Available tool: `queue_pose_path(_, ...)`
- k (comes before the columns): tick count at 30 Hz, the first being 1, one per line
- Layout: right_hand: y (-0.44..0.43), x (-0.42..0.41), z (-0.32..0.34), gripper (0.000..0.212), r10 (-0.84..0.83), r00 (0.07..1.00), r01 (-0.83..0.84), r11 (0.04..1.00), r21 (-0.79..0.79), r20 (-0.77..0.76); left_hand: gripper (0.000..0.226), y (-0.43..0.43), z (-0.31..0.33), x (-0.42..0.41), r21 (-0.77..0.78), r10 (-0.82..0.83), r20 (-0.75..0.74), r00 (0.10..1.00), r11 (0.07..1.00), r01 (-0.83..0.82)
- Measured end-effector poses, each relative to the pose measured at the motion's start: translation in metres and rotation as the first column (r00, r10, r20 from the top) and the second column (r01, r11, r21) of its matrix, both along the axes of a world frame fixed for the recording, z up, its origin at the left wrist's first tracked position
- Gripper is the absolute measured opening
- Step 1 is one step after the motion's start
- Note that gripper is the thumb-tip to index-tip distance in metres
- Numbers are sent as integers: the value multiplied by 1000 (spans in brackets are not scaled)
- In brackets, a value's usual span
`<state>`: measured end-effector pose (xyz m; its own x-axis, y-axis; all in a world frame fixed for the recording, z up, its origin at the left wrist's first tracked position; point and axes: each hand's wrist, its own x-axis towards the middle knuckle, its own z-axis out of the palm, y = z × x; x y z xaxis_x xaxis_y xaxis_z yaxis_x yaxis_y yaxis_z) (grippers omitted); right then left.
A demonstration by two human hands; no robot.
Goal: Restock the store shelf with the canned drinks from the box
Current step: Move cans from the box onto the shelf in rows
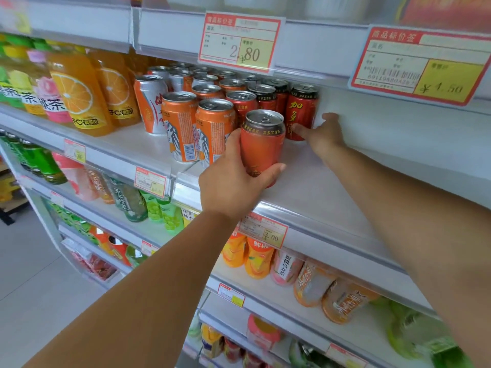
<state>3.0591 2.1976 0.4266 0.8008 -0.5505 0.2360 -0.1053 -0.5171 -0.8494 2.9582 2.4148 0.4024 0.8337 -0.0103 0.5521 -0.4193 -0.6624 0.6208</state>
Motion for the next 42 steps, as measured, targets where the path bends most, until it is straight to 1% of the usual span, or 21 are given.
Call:
queue_pose_path(1,2,-8,5,83,-7,1000,7,1000,-15,-6,86,1,0,0,1,-10,1,1000,1000,10)
queue_pose_path(3,12,-33,17,65,47,998,-49,998,-46,-35,90,2,1,0,11,-30,-4,1000,999,30)
queue_pose_path(5,24,-63,25,50,186,980,-187,982,-16,-73,96,7,4,0,9,-104,-28,994,995,104)
queue_pose_path(6,30,-78,26,49,268,959,-268,963,16,-90,99,11,5,-1,-12,-164,-45,985,987,163)
queue_pose_path(8,43,-104,23,62,451,889,-441,889,119,-79,98,24,4,-8,-56,-273,-36,961,961,271)
queue_pose_path(9,52,-114,21,69,556,829,-542,825,163,-57,92,31,1,-14,-39,-296,3,955,954,296)
queue_pose_path(10,60,-121,19,76,634,772,-619,766,173,-48,81,38,-4,-19,-1,-302,61,951,953,302)
queue_pose_path(11,67,-122,16,85,670,741,-656,737,164,-49,70,46,-8,-24,45,-293,127,948,956,290)
queue_pose_path(12,74,-121,14,94,669,742,-657,741,139,-54,62,54,-14,-27,93,-274,181,944,961,261)
queue_pose_path(13,78,-118,11,100,633,773,-625,772,114,-49,59,61,-20,-26,142,-248,218,944,965,220)
queue_pose_path(14,81,-114,9,101,585,810,-580,810,92,-40,61,68,-26,-24,188,-223,242,944,966,179)
queue_pose_path(16,83,-110,7,94,504,864,-502,862,66,-9,73,78,-39,-16,258,-210,240,948,955,146)
queue_pose_path(18,81,-108,7,85,419,908,-419,908,7,-7,80,83,-49,-10,295,-244,217,945,939,175)
queue_pose_path(20,77,-103,7,80,331,944,-331,942,-48,1,80,85,-55,-7,297,-269,202,942,933,203)
queue_pose_path(23,68,-89,11,76,202,979,-201,977,-69,12,76,83,-56,-5,292,-277,210,938,933,210)
queue_pose_path(26,56,-73,12,75,122,992,-122,989,-77,-13,74,84,-57,-5,302,-279,194,940,929,213)
queue_pose_path(30,48,-55,15,77,78,996,-83,987,-138,-41,73,83,-58,-5,285,-277,175,945,933,221)
queue_pose_path(33,50,-44,16,73,30,998,-38,985,-167,-47,72,84,-58,-6,279,-275,172,946,934,221)
queue_pose_path(39,50,-39,5,68,-5,1000,4,991,-135,-8,72,84,-59,-5,278,-278,157,948,933,227)
queue_pose_path(41,48,-39,5,75,12,999,-17,994,-109,-51,73,85,-59,-5,281,-282,141,949,930,235)
queue_pose_path(42,49,-41,6,83,28,997,-35,995,-89,-74,73,85,-59,-6,283,-287,131,949,928,241)
